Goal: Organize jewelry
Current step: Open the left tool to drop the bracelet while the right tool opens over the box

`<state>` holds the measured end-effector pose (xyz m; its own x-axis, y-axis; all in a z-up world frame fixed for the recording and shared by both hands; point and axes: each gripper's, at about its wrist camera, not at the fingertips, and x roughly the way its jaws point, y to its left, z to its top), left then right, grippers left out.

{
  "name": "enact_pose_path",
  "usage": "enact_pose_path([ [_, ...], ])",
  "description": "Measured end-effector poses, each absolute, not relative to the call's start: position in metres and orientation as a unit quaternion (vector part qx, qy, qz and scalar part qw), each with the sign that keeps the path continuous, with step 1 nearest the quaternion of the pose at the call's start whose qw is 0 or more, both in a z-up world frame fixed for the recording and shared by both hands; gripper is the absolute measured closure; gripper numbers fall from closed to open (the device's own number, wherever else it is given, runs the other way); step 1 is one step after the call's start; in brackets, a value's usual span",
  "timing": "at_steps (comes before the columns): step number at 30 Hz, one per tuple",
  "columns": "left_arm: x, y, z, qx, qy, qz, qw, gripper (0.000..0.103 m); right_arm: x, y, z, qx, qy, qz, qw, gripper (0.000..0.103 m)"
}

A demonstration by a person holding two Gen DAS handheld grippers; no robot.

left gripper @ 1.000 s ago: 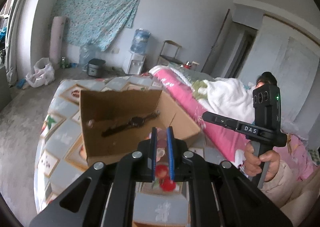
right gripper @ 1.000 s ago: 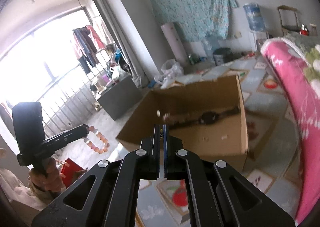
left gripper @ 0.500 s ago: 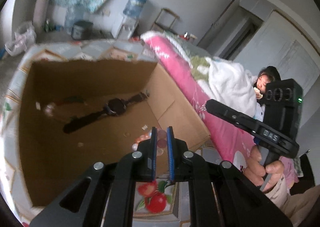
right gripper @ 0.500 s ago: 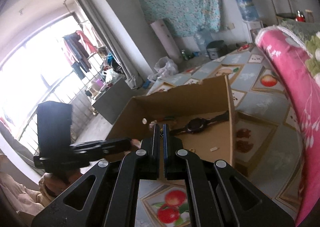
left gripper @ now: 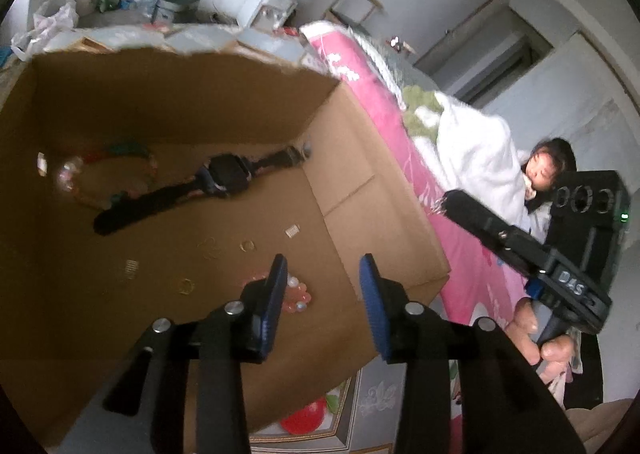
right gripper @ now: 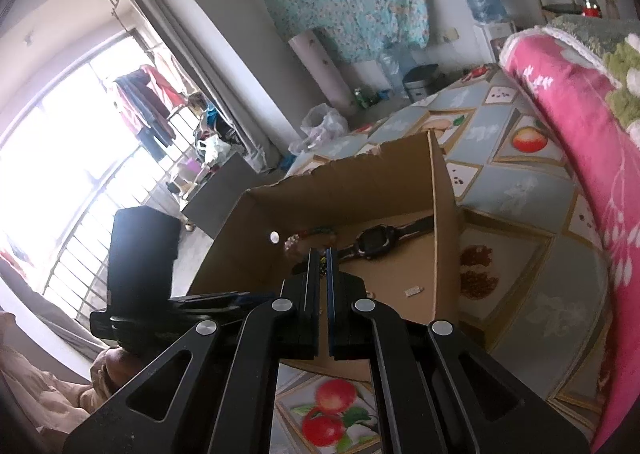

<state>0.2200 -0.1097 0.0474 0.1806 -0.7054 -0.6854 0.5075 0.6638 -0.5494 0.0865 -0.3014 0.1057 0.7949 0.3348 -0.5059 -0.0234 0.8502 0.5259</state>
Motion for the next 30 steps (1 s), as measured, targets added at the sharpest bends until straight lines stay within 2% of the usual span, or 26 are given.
enact_pose_path([
  [5,0.207,-0.077,0.082,-0.093,0.441,-0.378,0.809,0.065,0.109,-0.298,0.108,0.252,0.334,0.116,0.901,0.102],
  [13,0.188,-0.010,0.117,-0.072,0.361,-0.288,0.884,0.044,0.159,-0.296,0.101,0.219,0.390,0.095,0.890,0.101],
  [16,0.190,0.013,0.116,-0.081,0.355,-0.258,0.895,0.037,0.169,-0.297,0.097,0.210,0.401,0.082,0.888,0.096],
  [18,0.194,0.028,0.111,-0.091,0.361,-0.235,0.898,0.035,0.171,-0.300,0.096,0.202,0.405,0.059,0.890,0.085],
  [22,0.198,0.053,0.101,-0.131,0.371,-0.221,0.892,0.034,0.154,-0.307,0.101,0.215,0.385,0.043,0.897,0.081],
  [25,0.201,0.065,0.090,-0.165,0.387,-0.227,0.878,0.033,0.130,-0.318,0.107,0.232,0.359,0.019,0.904,0.072],
  [27,0.203,0.065,0.080,-0.187,0.401,-0.234,0.866,0.033,0.111,-0.327,0.110,0.246,0.342,0.002,0.907,0.060],
  [30,0.208,0.066,0.068,-0.221,0.418,-0.245,0.846,0.030,0.080,-0.342,0.101,0.289,0.325,-0.014,0.900,0.051],
])
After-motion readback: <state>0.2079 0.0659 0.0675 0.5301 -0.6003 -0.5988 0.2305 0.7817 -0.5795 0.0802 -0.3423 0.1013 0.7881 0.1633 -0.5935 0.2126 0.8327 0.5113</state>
